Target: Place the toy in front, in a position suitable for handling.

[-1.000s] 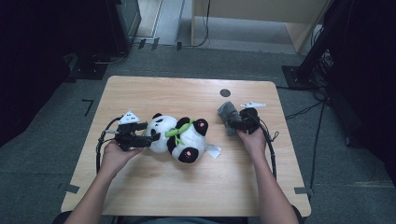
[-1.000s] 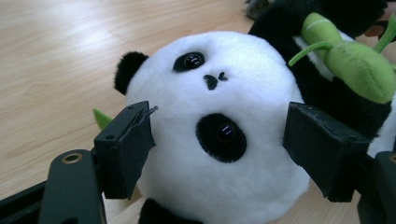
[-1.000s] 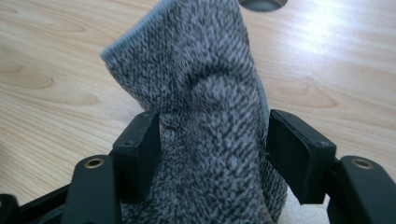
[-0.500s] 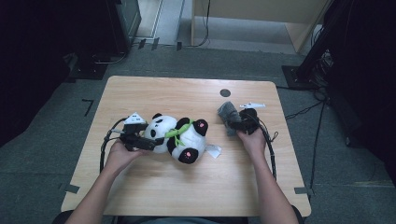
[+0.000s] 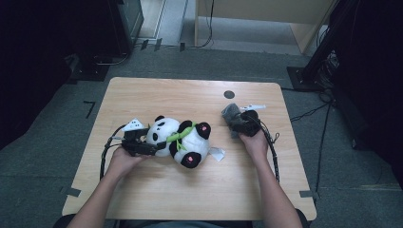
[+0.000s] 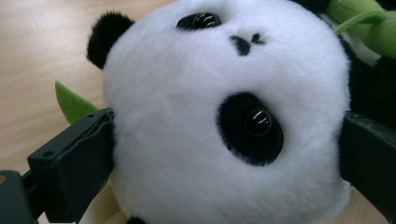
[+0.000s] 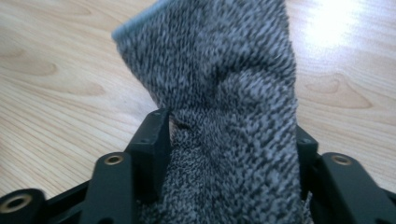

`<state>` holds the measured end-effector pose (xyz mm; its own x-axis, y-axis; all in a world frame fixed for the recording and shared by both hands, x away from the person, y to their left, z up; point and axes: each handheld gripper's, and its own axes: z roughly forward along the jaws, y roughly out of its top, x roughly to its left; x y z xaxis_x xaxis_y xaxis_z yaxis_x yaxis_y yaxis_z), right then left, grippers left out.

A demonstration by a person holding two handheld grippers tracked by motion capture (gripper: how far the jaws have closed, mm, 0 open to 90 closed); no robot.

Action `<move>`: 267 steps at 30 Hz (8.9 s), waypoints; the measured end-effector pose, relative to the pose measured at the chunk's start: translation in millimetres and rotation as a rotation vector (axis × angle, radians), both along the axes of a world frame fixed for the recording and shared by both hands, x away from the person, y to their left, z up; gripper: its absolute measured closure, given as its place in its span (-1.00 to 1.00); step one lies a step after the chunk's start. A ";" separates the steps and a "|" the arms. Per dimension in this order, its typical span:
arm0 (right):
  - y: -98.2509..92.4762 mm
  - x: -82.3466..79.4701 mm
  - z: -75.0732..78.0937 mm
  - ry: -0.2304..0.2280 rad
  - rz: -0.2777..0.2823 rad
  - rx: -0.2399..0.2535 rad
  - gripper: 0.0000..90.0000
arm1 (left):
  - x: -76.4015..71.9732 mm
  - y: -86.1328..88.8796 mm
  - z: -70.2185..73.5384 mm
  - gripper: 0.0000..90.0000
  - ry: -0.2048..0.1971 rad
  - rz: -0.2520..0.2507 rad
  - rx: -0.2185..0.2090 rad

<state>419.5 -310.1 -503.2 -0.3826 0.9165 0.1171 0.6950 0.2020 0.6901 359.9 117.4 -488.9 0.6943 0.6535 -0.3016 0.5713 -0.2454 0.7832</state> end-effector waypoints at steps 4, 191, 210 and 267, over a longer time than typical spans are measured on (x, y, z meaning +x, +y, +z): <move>-4.7 0.9 -1.2 0.018 -0.012 0.018 0.20 | -1.1 -0.1 0.0 -1.00 -0.002 0.001 0.001; 164.0 31.5 110.3 0.145 0.232 -0.001 0.66 | -7.7 -4.4 3.8 -0.83 -0.014 0.069 -0.007; 186.2 -10.9 112.0 0.127 0.391 0.066 0.65 | -8.4 -4.5 4.8 -0.72 -0.015 0.069 0.003; 53.7 -54.8 122.6 -0.116 0.218 0.269 0.69 | -8.9 -7.1 6.2 -0.59 -0.001 0.084 0.008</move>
<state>364.7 -256.4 -380.6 -0.5908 0.7541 0.2870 0.5694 0.1376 0.8104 351.0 110.3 -482.8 0.6375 0.7116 -0.2954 0.5890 -0.2029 0.7823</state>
